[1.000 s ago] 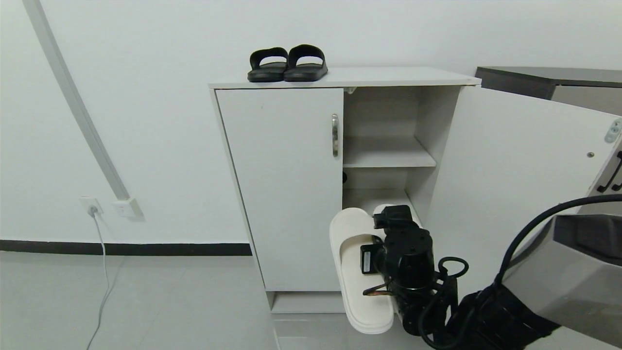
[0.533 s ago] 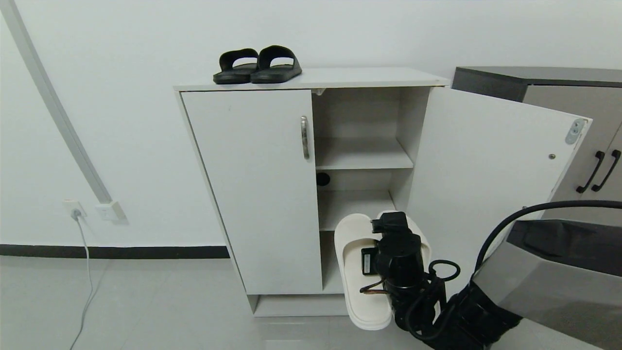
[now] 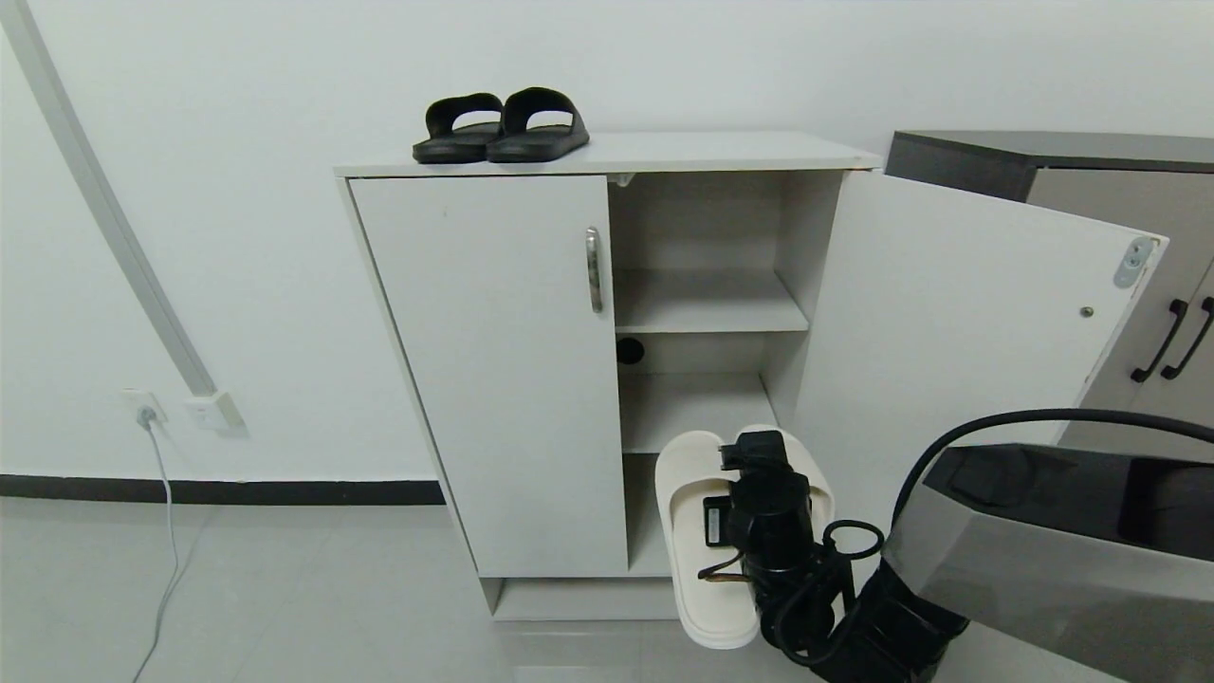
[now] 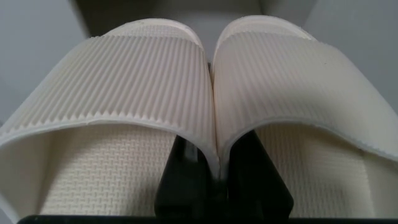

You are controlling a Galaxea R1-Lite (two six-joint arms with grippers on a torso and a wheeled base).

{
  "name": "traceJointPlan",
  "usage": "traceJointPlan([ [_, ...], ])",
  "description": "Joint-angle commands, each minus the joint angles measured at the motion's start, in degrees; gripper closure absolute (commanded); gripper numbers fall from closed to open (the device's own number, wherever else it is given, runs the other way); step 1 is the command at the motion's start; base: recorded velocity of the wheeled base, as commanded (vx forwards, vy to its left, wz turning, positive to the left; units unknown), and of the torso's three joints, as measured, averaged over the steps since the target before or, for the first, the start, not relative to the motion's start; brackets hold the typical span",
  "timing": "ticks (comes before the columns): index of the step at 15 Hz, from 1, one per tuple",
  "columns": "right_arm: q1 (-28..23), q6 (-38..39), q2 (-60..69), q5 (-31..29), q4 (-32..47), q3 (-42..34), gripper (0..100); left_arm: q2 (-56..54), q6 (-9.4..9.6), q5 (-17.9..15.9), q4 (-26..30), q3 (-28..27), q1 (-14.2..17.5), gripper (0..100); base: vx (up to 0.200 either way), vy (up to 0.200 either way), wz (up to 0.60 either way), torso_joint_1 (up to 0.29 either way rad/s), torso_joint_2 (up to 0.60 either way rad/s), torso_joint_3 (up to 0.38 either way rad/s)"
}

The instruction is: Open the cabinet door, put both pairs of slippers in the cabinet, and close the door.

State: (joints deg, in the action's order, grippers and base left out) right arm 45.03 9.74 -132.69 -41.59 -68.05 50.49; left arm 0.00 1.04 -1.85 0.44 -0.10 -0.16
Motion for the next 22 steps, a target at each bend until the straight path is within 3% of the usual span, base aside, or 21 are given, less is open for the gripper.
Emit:
traceJointPlan([
  [1,0.1,0.0,-0.5,0.0,-0.1,0.1,100,0.1,0.02,0.0,0.0,0.0,0.0,100,0.000,0.000,0.00,0.000,0.00,0.000],
  [7,0.1,0.0,-1.8,0.5,-0.4,0.9,100,0.1,0.02,0.0,0.0,0.0,0.0,100,0.000,0.000,0.00,0.004,0.00,-0.154],
  [9,-0.6,-0.5,-4.7,0.5,-0.2,6.8,100,0.1,0.02,0.0,0.0,0.0,0.1,100,0.000,0.000,0.00,0.000,0.00,-0.198],
  [17,-2.0,-0.6,-9.3,0.6,-0.7,9.6,100,0.1,0.11,0.0,0.0,0.0,0.0,100,0.000,0.000,0.00,0.001,0.00,-0.121],
  [22,-2.8,-3.6,-12.1,0.2,-8.5,10.3,100,0.1,0.02,0.0,0.0,0.0,0.0,100,0.000,0.000,0.00,0.000,0.00,0.000],
])
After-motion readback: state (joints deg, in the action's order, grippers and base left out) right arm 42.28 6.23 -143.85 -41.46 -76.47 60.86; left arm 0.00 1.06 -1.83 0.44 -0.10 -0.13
